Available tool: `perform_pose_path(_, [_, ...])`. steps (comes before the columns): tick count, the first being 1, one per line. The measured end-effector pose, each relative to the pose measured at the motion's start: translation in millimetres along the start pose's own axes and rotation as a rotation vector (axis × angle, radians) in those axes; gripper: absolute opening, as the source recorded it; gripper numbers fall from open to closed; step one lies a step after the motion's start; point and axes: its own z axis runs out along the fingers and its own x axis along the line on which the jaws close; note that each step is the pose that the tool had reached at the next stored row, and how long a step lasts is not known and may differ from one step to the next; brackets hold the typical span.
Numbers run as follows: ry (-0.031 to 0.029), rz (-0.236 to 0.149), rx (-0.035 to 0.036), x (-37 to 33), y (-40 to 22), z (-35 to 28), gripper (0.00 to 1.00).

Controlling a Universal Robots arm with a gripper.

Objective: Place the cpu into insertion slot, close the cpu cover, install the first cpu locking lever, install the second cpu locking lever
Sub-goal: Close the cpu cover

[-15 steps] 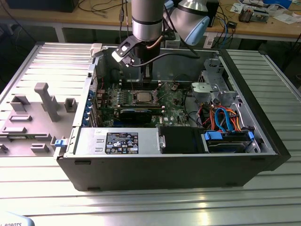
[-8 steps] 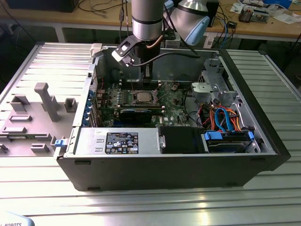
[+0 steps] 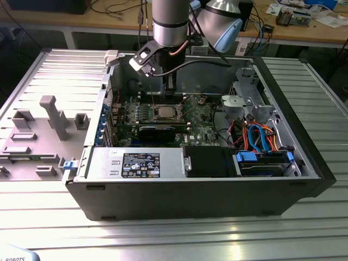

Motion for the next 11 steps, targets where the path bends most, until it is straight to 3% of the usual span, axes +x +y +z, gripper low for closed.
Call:
perform_pose_path(3, [0.0004,0.000,-0.0003,0.1,0.1,-2.4,0.11])
perform_pose_path(6, [0.0004,0.000,-0.0003,0.5,0.5,-10.8,0.11])
perform_pose_path(11, [0.0004,0.000,-0.0004,0.5,0.5,-11.5,0.11])
